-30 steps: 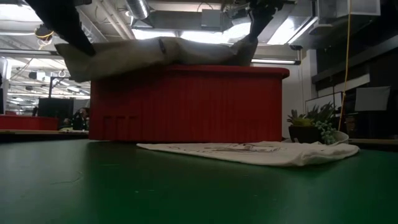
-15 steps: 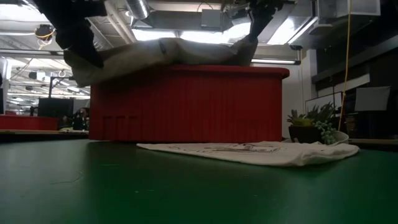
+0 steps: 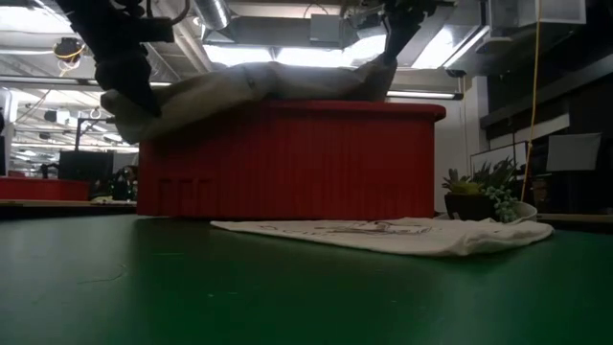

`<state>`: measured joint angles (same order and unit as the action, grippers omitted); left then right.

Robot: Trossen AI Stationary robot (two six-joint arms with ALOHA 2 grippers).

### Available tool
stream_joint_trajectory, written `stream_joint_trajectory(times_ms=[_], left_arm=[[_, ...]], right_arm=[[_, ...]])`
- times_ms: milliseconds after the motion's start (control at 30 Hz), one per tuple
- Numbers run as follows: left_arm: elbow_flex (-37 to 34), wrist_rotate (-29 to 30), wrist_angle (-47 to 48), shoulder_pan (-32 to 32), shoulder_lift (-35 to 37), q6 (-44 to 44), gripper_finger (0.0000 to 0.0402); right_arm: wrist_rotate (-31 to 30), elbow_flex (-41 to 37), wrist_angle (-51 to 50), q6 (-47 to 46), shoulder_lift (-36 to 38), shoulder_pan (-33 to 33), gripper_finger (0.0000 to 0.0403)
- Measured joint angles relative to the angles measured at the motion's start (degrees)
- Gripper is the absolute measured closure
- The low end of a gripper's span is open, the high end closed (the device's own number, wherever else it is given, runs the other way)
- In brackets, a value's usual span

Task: Fold Laundry from Bin
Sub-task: Fold the brown shorts

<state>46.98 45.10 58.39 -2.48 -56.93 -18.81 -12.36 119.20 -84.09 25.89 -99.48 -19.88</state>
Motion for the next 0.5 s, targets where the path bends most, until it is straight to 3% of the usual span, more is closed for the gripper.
stream_joint_trajectory(times_ms=[167,500], left_arm=[[0.0,-2.2,-0.1,0.0,0.0,-0.1,0.0394],[0.0,-9.4,-5.0,-2.6,0.0,-0.3,0.04]], right_arm=[[0.0,0.0,0.0,0.0,0.0,0.0,0.0388],[0.0,0.0,-1.7,0.0,0.0,0.0,0.0392]])
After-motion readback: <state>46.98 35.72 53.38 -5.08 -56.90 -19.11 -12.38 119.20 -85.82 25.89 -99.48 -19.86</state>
